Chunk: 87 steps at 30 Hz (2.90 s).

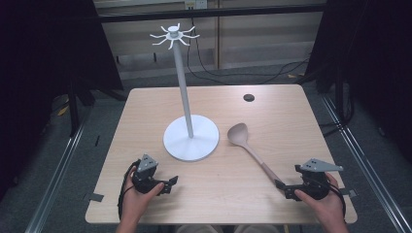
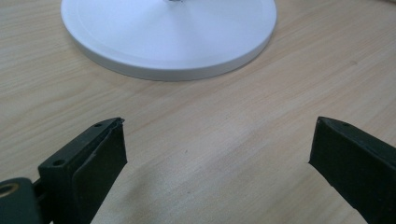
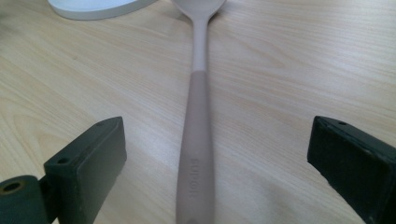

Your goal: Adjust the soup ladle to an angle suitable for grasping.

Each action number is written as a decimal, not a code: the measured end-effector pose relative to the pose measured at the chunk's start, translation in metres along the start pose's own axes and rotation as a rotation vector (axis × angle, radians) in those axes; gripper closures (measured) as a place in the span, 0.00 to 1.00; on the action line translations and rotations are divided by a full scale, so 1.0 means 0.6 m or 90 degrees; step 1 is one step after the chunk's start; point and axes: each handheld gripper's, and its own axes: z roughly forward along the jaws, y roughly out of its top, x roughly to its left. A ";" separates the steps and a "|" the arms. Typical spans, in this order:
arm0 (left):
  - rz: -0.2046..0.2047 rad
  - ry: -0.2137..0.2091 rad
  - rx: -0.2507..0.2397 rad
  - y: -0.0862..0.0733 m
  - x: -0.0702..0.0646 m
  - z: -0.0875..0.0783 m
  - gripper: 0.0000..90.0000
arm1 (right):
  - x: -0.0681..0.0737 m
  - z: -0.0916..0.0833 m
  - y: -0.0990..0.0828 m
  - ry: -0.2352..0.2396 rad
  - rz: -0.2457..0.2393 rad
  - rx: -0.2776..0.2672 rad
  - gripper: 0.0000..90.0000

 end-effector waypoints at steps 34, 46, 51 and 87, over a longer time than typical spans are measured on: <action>0.015 0.021 0.009 -0.004 -0.002 -0.001 0.06 | 0.045 0.024 0.014 0.114 -0.046 0.079 0.99; 0.009 0.023 0.003 -0.004 0.001 -0.002 0.06 | 0.045 0.043 0.001 0.096 -0.048 0.121 1.00; 0.015 0.022 0.009 -0.004 0.002 -0.002 0.06 | 0.042 0.047 -0.005 0.085 -0.042 0.129 1.00; 0.008 0.029 0.007 -0.003 0.005 0.000 0.07 | 0.016 0.038 -0.009 0.018 -0.006 0.106 1.00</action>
